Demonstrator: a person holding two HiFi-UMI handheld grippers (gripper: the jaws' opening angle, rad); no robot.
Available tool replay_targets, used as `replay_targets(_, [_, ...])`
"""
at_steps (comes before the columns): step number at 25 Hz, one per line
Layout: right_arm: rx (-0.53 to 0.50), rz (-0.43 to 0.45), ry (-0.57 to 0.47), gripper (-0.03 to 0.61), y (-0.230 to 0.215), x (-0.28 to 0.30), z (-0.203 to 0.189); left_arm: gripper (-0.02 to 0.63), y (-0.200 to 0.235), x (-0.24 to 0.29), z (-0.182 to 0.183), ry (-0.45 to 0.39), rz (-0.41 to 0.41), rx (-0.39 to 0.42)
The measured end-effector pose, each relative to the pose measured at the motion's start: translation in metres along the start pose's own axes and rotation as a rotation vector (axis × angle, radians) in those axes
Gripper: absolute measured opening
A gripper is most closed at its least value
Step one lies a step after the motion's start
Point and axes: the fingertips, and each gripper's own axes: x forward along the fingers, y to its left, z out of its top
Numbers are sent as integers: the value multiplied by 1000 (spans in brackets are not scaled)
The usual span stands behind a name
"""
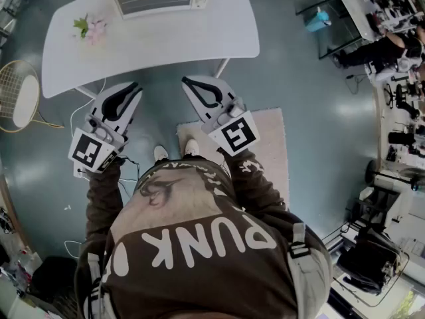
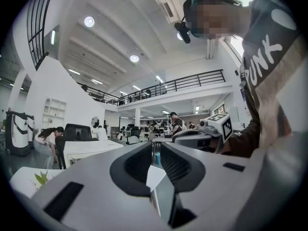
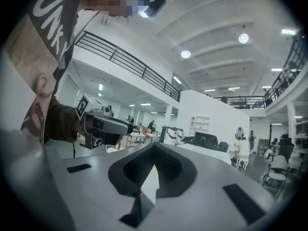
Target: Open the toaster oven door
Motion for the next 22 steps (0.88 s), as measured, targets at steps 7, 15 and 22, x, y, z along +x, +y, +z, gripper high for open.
replay_targets(7, [-1, -3, -9, 8, -1, 0, 3, 54, 0, 1, 2, 0, 0, 3])
replay_targets(15, [21, -5, -31, 11, -5, -5, 5, 54, -2, 3, 4, 4, 11, 7])
replay_targets(22, [28, 11, -67, 46, -10, -9, 5, 54, -3, 10, 4, 15, 28, 11])
